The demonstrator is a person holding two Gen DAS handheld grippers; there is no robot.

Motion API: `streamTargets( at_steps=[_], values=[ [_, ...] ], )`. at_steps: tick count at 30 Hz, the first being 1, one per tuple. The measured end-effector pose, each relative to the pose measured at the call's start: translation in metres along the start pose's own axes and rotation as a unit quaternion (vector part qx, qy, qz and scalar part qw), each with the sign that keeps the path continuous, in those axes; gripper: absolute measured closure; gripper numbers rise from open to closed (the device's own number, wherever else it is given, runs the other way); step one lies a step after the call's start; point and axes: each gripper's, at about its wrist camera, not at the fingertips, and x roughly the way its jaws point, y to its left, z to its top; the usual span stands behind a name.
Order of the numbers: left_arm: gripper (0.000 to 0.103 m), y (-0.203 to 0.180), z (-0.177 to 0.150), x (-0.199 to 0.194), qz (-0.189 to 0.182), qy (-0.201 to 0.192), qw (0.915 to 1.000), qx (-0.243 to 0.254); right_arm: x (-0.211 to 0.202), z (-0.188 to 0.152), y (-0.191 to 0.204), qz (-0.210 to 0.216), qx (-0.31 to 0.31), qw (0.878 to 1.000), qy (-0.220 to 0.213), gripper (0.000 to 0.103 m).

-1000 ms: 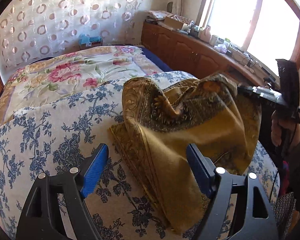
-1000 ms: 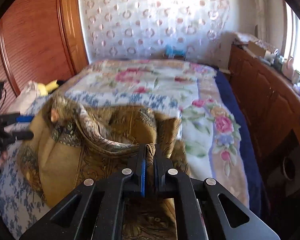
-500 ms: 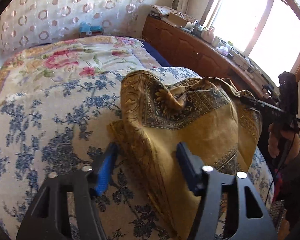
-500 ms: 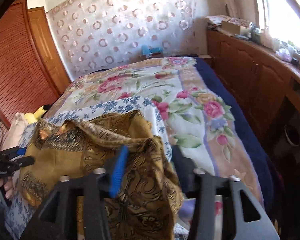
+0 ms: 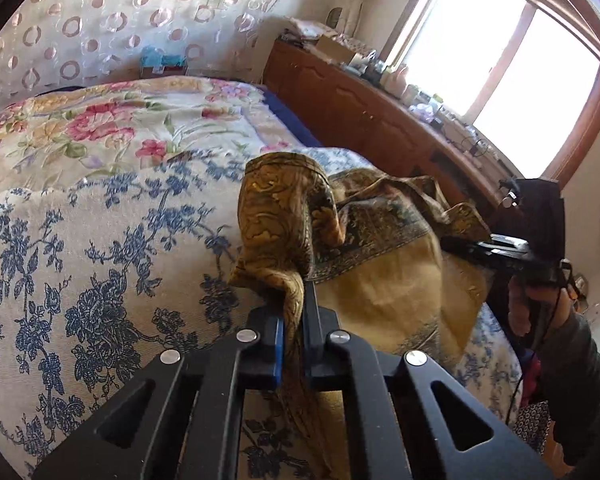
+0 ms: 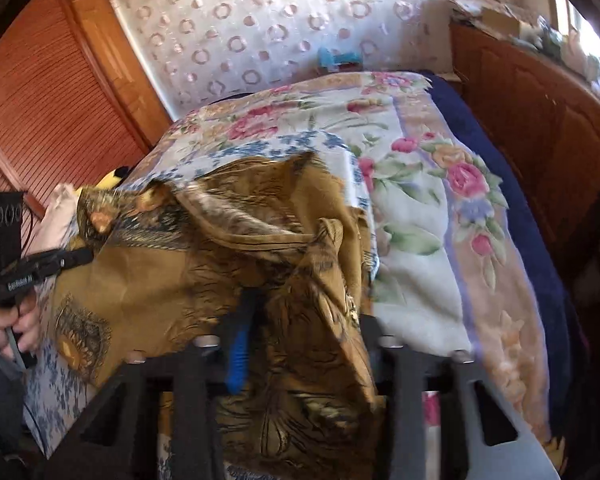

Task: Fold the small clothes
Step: 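Carry the bundle with both grippers toward the yellow plush toy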

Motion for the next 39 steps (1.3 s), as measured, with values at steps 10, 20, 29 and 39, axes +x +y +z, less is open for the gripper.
streamTargets(
  at_steps=[10, 20, 29, 39],
  values=[
    [0.097, -0.026, 0.009, -0.081, -0.039, -0.091, 0.9947, 0.025, -0.044, 0.009, 0.035, -0.023, -0.061, 0.995, -0.082, 0.095],
    [0.097, 0.043, -0.026, -0.22, 0.06, -0.186, 0.9808, -0.008, -0.033, 0.067, 0.153, 0.042, -0.18, 0.977, -0.11, 0.095],
    [0.097, 0.13, -0.089, -0.316, 0.172, -0.257, 0.9459, -0.098, 0.049, 0.137, 0.322, 0.127, -0.296, 0.941, -0.103, 0.095],
    [0.097, 0.196, -0.148, -0.292, 0.222, -0.224, 0.9286, -0.196, 0.201, 0.206, 0.434, 0.149, -0.378, 0.913, -0.045, 0.096]
  ],
)
